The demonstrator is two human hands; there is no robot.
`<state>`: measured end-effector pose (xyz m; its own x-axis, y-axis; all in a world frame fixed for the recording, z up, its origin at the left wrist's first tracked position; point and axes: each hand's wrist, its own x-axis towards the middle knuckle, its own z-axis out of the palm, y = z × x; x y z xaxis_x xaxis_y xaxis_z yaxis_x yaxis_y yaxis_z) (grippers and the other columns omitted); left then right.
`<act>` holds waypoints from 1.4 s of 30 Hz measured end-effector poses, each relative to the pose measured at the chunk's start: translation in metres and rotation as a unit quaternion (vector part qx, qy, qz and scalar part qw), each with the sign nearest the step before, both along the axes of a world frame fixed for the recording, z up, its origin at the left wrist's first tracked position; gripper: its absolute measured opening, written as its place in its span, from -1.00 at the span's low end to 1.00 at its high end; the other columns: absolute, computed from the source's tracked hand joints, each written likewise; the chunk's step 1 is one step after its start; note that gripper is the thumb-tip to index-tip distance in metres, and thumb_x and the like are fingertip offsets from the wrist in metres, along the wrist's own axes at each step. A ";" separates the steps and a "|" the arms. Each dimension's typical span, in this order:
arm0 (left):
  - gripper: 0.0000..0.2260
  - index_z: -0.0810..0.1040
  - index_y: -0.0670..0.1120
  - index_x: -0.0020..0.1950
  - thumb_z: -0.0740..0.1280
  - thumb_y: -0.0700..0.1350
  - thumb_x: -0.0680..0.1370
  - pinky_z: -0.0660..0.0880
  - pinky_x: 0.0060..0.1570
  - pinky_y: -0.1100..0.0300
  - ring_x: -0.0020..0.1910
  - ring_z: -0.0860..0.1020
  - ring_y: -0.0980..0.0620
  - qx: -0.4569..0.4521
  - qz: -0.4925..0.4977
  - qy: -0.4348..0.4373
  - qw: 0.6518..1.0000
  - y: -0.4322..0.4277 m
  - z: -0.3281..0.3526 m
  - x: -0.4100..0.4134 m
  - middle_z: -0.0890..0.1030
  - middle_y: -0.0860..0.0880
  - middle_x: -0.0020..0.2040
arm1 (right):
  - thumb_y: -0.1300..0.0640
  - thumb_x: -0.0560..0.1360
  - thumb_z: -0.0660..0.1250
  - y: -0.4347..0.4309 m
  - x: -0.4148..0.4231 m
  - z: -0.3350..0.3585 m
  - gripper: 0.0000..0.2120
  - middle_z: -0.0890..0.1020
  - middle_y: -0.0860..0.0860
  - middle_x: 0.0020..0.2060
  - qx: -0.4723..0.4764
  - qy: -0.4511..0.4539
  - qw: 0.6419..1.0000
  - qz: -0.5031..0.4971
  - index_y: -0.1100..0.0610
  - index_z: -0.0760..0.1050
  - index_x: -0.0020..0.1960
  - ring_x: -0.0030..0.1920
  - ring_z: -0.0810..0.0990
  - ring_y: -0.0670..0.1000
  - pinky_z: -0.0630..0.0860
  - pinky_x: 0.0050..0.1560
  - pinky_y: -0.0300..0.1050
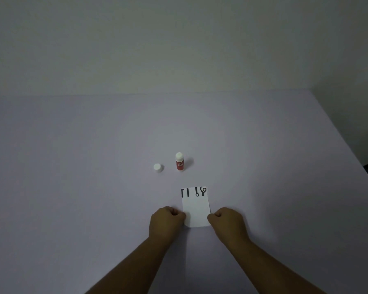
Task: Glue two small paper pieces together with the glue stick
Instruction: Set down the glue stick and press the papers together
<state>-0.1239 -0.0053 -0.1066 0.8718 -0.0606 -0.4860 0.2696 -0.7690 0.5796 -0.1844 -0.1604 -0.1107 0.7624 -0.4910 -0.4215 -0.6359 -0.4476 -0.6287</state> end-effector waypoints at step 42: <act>-0.85 0.54 -0.06 -0.33 0.35 -0.04 0.41 0.29 -0.47 0.32 -0.41 0.43 0.18 0.043 -0.003 0.008 0.999 -0.004 0.001 0.003 0.48 0.07 -0.43 | 0.08 0.41 0.31 0.003 0.007 0.002 -0.58 0.30 -0.02 -0.54 -0.038 0.052 0.998 0.022 0.07 0.18 -0.52 -0.36 0.41 0.06 0.29 -0.34 -0.19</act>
<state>-0.1205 -0.0096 -0.1058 0.8635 -0.0230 -0.5038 0.2742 -0.8170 0.5073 -0.1771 -0.1569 -0.1083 0.7383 -0.4915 -0.4619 -0.6742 -0.5207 -0.5237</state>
